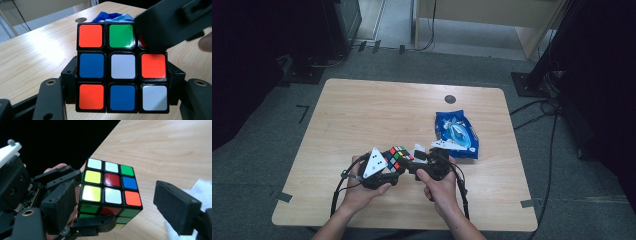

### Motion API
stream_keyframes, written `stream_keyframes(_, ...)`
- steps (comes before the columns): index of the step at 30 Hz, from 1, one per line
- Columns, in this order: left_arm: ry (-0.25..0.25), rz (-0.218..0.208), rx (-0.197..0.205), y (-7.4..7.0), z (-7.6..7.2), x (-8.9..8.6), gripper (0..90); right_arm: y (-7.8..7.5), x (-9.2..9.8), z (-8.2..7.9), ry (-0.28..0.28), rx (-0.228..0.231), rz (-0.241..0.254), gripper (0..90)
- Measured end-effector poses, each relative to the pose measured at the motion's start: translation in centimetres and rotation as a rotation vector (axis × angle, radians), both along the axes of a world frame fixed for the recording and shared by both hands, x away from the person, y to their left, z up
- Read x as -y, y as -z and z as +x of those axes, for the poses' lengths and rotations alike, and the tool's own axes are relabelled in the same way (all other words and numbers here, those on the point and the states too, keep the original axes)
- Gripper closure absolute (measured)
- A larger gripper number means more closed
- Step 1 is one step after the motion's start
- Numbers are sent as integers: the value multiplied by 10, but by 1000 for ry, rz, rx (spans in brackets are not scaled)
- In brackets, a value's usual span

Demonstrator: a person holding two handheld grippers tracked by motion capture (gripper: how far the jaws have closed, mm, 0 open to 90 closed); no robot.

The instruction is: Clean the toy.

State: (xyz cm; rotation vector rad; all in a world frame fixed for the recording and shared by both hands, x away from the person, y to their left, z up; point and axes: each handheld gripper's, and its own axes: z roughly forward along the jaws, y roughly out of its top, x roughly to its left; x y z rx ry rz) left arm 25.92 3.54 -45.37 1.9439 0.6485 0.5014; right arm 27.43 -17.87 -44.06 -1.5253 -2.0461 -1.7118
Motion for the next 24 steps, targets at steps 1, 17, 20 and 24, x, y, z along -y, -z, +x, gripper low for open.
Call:
stream_keyframes(1,0,-1,4,0,-1,1,338,1,0,1,-4,-22,18,210)
stream_keyframes(17,-9,39,-25,4,-1,11,329,-1,-12,-10,19,89,-131,343)
stream_keyframes(20,-20,33,-21,3,-1,11,312,-6,-19,-15,23,156,-223,343)
stream_keyframes(24,-18,30,-16,1,-2,11,305,-7,-25,-17,16,177,-272,344)
